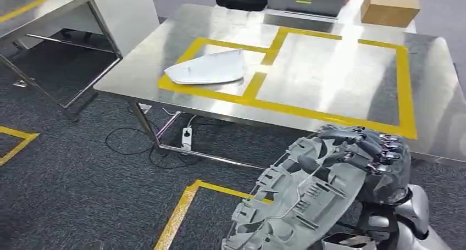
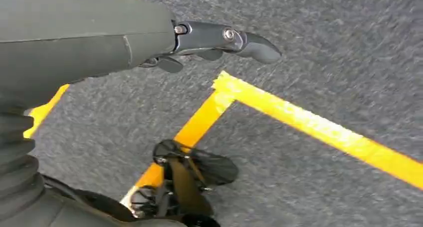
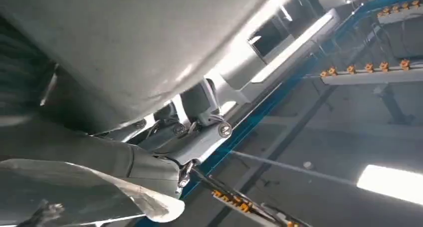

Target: Take the parts from the cabinet and place them on the table.

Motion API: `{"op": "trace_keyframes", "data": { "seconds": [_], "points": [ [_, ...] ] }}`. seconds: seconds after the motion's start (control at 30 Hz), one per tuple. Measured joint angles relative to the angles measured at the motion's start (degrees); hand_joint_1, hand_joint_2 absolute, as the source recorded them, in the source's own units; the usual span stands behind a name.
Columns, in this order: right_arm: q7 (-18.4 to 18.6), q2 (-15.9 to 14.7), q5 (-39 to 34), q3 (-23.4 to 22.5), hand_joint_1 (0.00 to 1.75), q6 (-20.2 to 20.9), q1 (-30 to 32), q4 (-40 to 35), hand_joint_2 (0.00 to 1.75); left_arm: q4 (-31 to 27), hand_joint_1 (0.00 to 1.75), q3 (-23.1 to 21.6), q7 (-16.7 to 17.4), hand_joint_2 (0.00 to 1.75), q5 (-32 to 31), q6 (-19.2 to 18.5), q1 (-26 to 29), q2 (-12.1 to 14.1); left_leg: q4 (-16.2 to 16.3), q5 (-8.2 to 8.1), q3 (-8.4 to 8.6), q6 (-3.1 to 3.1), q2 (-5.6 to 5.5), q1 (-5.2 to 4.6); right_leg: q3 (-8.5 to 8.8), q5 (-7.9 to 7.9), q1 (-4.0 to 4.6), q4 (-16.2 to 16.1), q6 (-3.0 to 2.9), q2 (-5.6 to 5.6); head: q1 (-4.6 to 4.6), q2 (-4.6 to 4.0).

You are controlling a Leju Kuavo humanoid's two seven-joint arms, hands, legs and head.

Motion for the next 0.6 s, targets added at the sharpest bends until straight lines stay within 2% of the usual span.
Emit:
{"op": "trace_keyframes", "data": {
  "seconds": [0.03,0.07,0.1,0.13,0.17,0.2,0.23,0.27,0.33,0.37,0.4,0.43,0.5,0.53,0.57,0.6],
  "points": [
    [0.09,0.00,0.02,-0.15,1.75,-0.02,0.02,0.00,1.75,0.04,0.00,0.02,0.00,1.75,0.00,0.00,-0.14,-0.07,0.06,-0.24,0.40,-0.22,0.00,-0.14,0.13,-1.70,0.18,-0.72,-0.31,-0.12,-0.26,0.00],
    [0.19,0.00,0.07,-0.22,1.75,-0.02,-0.20,0.00,1.75,0.04,0.00,0.02,0.00,1.75,0.00,0.00,-0.26,-0.04,0.06,-0.46,0.05,-0.58,-0.08,-0.13,0.36,-4.26,0.37,-2.63,-0.41,-0.17,-0.05,0.00],
    [0.26,0.00,0.15,-0.33,1.75,-0.07,-0.05,-0.02,1.75,0.07,0.00,0.00,0.02,1.75,0.00,-0.02,-0.24,-0.09,-0.38,-0.76,0.15,-1.14,0.02,-0.10,1.25,-2.85,0.47,-2.62,-0.81,-0.03,-0.18,0.00],
    [0.37,0.00,0.17,-0.42,1.75,-0.09,0.07,0.00,1.75,0.09,0.00,0.02,0.02,1.75,0.00,-0.02,-0.12,-0.11,0.42,-0.31,0.74,-1.50,0.05,-0.25,0.78,-2.40,0.41,-3.22,-1.28,0.02,-0.15,0.00],
    [0.41,0.00,0.28,-0.41,1.75,-0.09,0.11,-0.02,1.75,0.09,0.00,0.02,0.02,1.75,0.00,0.00,-0.07,-0.11,0.43,-0.26,1.17,-1.69,0.05,-0.24,2.18,-1.76,0.25,-3.42,-1.33,0.08,-0.13,0.00],
    [0.48,0.02,0.30,-0.50,1.75,-0.13,0.06,0.00,1.75,0.09,0.00,0.02,0.02,1.75,0.00,-0.02,-0.12,0.07,0.76,-1.10,1.24,-1.93,0.07,-0.15,3.16,-1.76,-0.18,-3.73,-1.40,-0.07,-0.07,0.00],
    [0.48,0.00,0.35,-0.70,1.75,-0.13,-0.01,-0.02,1.75,0.09,0.00,0.02,0.02,1.75,0.00,-0.02,-0.26,0.02,2.26,-2.01,0.78,-2.29,0.09,-0.14,3.65,-1.91,-0.16,-3.80,-1.65,-0.08,-0.33,0.00],
    [0.50,0.02,0.39,-0.76,1.75,-0.15,-0.11,0.00,1.75,0.09,0.00,0.02,0.02,1.75,0.00,-0.02,-0.34,0.04,5.55,-3.68,-0.94,-2.73,0.10,0.06,3.90,-2.13,-0.16,-3.80,-1.96,-0.17,-0.37,0.00],
    [0.59,0.04,0.44,-0.79,1.75,-0.15,0.02,0.00,1.75,0.09,0.00,0.02,0.02,1.75,-0.02,-0.02,-0.30,0.04,13.48,-6.99,-5.73,-3.17,0.12,0.32,4.31,-2.74,-0.13,-3.79,-1.96,-0.14,-0.31,0.00],
    [0.66,0.04,0.42,-0.79,1.75,-0.15,0.13,0.00,1.75,0.11,0.00,0.02,0.02,1.75,-0.02,-0.02,-0.12,0.02,15.72,-7.21,-7.57,-3.32,0.12,0.38,4.65,-3.08,-0.13,-3.78,-1.93,-0.03,-0.44,0.00],
    [0.72,0.04,0.42,-0.76,1.75,-0.15,0.31,0.00,1.75,0.13,0.00,0.02,0.09,1.75,-0.02,-0.02,0.00,0.02,15.09,-5.69,-7.92,-3.45,0.12,0.46,5.18,-3.48,-0.14,-3.78,-1.85,0.09,-0.42,0.00],
    [0.72,0.04,0.42,-0.76,1.75,-0.15,0.45,0.00,1.75,0.13,0.00,0.04,0.18,1.75,0.00,0.02,0.01,0.04,12.37,-3.15,-7.39,-3.34,0.13,0.47,5.75,-3.89,-0.14,-3.78,-1.75,0.14,-0.39,0.00],
    [0.74,0.04,0.39,-0.76,1.75,-0.15,0.58,0.00,1.75,0.13,0.00,0.04,0.17,1.75,-0.02,0.04,-0.01,0.09,3.19,3.53,-4.50,-2.96,0.16,0.44,7.14,-4.89,-0.14,-3.78,-1.41,0.10,-0.37,0.00],
    [0.74,0.04,0.39,-0.76,1.75,-0.15,0.64,0.02,1.75,0.15,0.00,0.07,0.26,1.75,-0.02,0.00,-0.04,0.13,2.15,3.23,-3.99,-2.50,0.26,0.25,7.13,-5.23,-0.19,-3.99,-1.09,0.04,-0.30,0.00],
    [0.74,0.04,0.39,-0.76,1.75,-0.24,0.62,0.02,1.75,0.20,0.00,0.09,0.31,1.75,-0.07,0.00,-0.05,0.13,0.80,0.90,-4.43,-2.28,0.35,-0.17,7.48,-5.44,-0.08,-3.96,-0.70,0.12,-0.42,0.00],
    [0.74,0.04,0.37,-0.83,1.75,-0.28,0.63,0.00,1.75,0.20,0.00,0.09,0.41,1.75,-0.11,-0.02,-0.05,0.13,0.67,2.52,-3.94,-1.61,0.34,-0.17,7.40,-5.75,-0.03,-4.08,-0.23,0.06,-0.37,0.00]
  ]
}}
